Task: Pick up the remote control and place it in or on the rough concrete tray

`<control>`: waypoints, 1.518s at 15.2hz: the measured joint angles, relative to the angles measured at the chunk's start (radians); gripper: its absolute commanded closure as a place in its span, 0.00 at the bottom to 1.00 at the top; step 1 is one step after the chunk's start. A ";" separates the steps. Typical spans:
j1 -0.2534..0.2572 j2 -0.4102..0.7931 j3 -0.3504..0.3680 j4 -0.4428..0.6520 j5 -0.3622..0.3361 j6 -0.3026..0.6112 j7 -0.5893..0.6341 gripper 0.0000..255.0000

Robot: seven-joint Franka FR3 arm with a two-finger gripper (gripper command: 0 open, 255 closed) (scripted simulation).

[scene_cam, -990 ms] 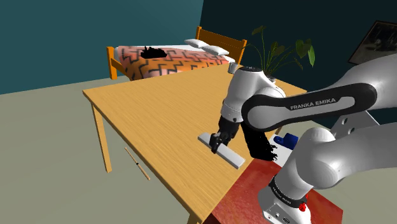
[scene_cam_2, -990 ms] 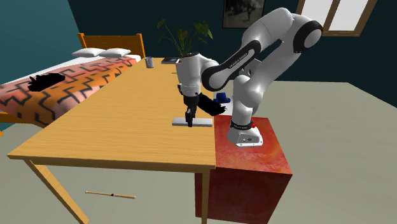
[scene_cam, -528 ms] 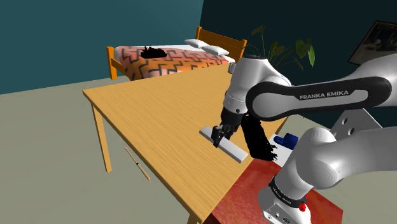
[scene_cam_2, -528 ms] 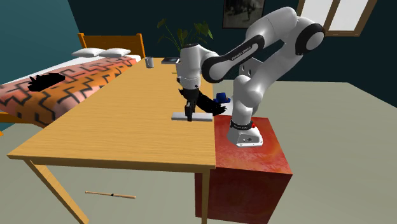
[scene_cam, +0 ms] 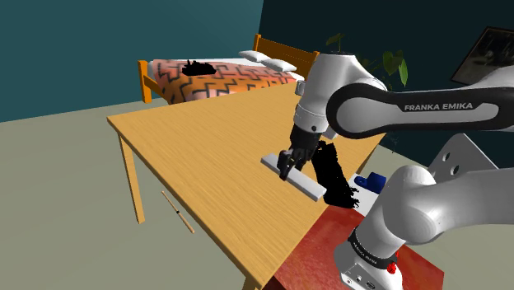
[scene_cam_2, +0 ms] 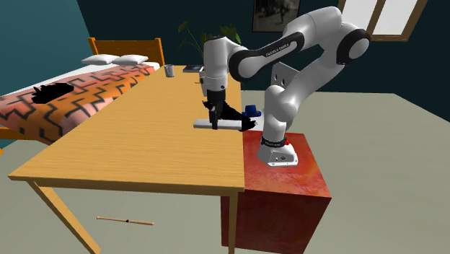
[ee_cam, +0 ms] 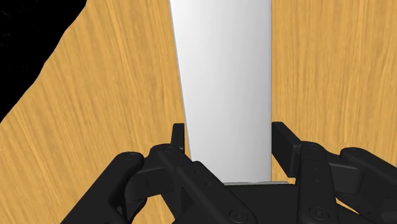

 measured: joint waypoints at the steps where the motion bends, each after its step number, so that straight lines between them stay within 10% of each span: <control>1: -0.002 -0.005 -0.005 0.011 -0.004 -0.016 -0.001 1.00; 23: -0.299 -0.046 -0.489 0.025 -0.384 -0.085 -0.494 1.00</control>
